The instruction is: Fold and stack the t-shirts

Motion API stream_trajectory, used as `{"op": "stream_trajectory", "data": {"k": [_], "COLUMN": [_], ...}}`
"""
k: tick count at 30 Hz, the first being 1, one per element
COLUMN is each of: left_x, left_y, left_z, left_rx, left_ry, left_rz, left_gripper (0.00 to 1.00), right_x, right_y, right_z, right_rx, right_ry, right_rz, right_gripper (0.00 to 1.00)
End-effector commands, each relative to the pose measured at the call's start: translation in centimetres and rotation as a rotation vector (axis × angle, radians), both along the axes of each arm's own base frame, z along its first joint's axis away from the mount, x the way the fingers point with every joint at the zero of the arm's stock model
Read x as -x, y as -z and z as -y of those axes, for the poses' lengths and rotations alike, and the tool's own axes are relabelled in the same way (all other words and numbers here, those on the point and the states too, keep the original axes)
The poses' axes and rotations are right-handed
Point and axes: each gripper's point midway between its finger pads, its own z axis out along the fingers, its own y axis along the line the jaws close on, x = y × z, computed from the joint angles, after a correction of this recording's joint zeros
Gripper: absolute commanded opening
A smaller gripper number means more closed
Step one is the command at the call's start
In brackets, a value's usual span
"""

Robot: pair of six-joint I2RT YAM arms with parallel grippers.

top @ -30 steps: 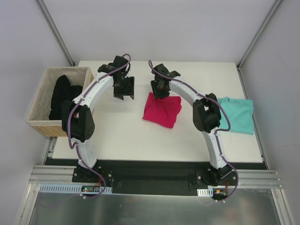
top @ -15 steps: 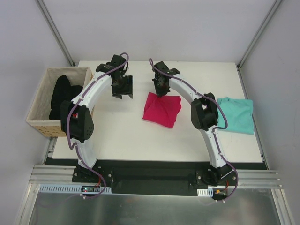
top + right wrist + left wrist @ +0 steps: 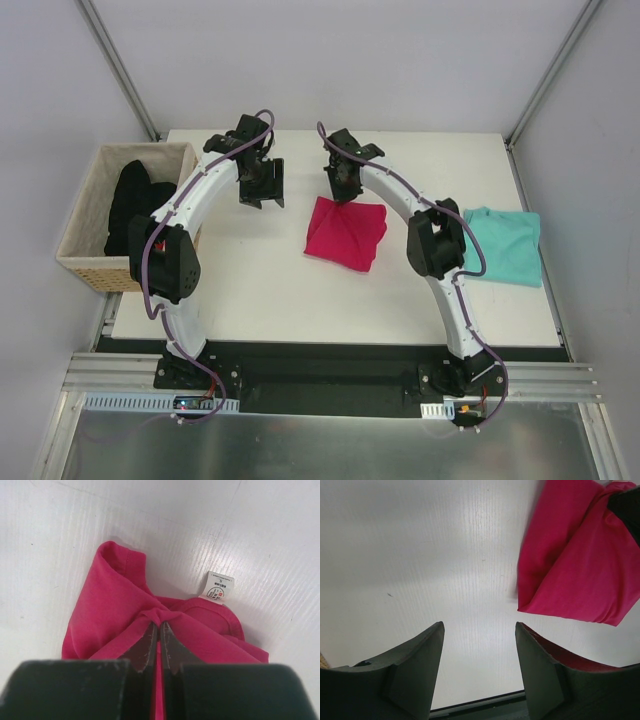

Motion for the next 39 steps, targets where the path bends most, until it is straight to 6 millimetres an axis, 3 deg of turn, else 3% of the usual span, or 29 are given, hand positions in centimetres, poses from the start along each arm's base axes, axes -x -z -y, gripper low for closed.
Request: {"op": "stream_trajectory", "data": {"k": [1,19,31,39], "left_x": [-0.5,0.0,-0.3,-0.1], "left_y": [-2.6,-2.2,-2.3,-2.3], "left_z": [0.0,0.1,0.7,0.4], "left_rx": [0.042,0.050,0.076,0.067], "left_ry": [-0.011,-0.015,-0.005,-0.006], "left_rz": [0.055,0.037,0.029,0.031], "left_gripper": [0.58,0.58,0.58,0.58], "right_x": [-0.4,1.2,1.5,1.3], "right_y": [-5.7,-5.8,-7.6,-8.6], "right_z": [-1.0,-3.0,-2.2,-3.6], "right_rx": [-0.025,-0.039,0.021,-0.025], "right_ry": [-0.040,-0.130,-0.143,-0.148], "right_rz": [0.110,0.108,0.175,0.199], "right_gripper": [0.01,0.01,0.01,0.01]}}
